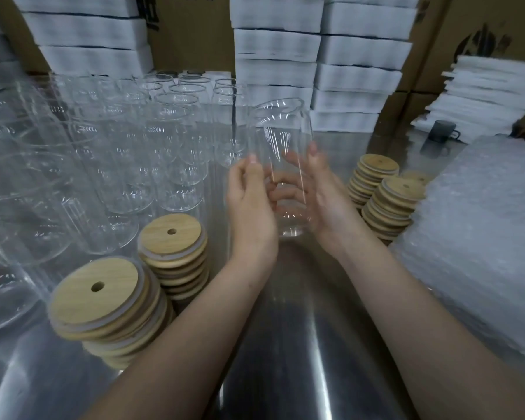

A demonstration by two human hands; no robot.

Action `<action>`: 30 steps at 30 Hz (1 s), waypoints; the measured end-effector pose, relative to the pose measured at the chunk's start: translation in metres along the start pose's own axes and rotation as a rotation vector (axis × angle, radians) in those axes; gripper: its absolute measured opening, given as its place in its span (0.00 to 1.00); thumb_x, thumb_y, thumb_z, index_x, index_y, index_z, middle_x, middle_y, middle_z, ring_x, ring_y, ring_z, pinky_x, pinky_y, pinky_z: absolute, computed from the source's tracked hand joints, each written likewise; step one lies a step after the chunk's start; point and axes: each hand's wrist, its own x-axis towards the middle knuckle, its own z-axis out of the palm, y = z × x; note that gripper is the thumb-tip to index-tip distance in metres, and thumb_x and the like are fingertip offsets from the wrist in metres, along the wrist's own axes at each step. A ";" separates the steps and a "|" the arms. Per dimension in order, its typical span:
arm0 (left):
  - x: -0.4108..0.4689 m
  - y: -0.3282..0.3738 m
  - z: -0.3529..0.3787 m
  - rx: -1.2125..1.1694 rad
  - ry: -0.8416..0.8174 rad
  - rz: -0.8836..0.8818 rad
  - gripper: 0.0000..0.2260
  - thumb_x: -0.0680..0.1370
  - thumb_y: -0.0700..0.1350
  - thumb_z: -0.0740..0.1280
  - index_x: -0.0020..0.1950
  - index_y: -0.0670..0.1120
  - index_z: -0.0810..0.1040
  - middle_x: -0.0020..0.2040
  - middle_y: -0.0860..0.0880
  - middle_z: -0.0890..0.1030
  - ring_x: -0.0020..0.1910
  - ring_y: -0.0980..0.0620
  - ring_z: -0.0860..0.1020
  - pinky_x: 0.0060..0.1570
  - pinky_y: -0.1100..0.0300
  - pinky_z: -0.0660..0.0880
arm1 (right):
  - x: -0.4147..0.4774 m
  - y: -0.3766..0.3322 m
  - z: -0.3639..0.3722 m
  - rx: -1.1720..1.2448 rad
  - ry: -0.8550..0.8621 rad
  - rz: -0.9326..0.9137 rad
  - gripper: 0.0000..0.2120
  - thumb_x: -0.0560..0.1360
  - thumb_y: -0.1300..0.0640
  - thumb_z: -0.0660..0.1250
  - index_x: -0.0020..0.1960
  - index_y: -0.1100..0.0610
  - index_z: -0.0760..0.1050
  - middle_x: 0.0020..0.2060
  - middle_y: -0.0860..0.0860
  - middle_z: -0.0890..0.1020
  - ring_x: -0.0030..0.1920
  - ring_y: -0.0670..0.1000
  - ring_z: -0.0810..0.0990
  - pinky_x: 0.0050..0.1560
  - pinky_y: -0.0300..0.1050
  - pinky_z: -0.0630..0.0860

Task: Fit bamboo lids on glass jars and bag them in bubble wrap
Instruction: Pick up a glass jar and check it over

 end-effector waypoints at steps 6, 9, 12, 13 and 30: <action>-0.004 -0.003 0.002 0.149 -0.108 0.033 0.35 0.69 0.61 0.70 0.70 0.46 0.64 0.63 0.41 0.76 0.53 0.45 0.83 0.48 0.50 0.82 | -0.001 0.003 0.008 -0.128 0.098 -0.114 0.37 0.69 0.33 0.59 0.65 0.60 0.71 0.48 0.57 0.85 0.43 0.53 0.85 0.34 0.41 0.78; -0.002 -0.005 -0.002 0.182 -0.086 0.072 0.36 0.66 0.64 0.72 0.66 0.46 0.67 0.58 0.42 0.79 0.49 0.45 0.84 0.48 0.46 0.81 | 0.000 0.002 0.009 -0.110 0.136 -0.055 0.30 0.79 0.35 0.54 0.65 0.60 0.72 0.50 0.60 0.83 0.42 0.56 0.83 0.37 0.46 0.77; -0.005 -0.006 -0.001 0.171 -0.107 0.127 0.34 0.68 0.65 0.69 0.65 0.43 0.69 0.52 0.44 0.79 0.45 0.47 0.83 0.43 0.48 0.81 | 0.000 -0.001 0.004 0.016 0.167 -0.034 0.21 0.83 0.44 0.54 0.60 0.60 0.74 0.36 0.55 0.79 0.30 0.49 0.77 0.29 0.42 0.73; -0.006 -0.006 0.000 0.146 -0.113 0.130 0.30 0.72 0.64 0.69 0.63 0.43 0.70 0.48 0.46 0.80 0.41 0.49 0.82 0.38 0.52 0.80 | 0.000 -0.002 0.002 0.061 0.164 -0.040 0.17 0.84 0.47 0.55 0.56 0.58 0.74 0.33 0.54 0.78 0.28 0.49 0.76 0.27 0.40 0.72; 0.008 0.002 -0.005 0.001 0.015 -0.050 0.16 0.85 0.51 0.54 0.57 0.46 0.78 0.43 0.51 0.86 0.40 0.54 0.84 0.37 0.58 0.82 | 0.001 -0.001 0.005 -0.049 0.009 -0.071 0.29 0.67 0.34 0.58 0.57 0.54 0.74 0.45 0.52 0.85 0.42 0.48 0.84 0.44 0.43 0.80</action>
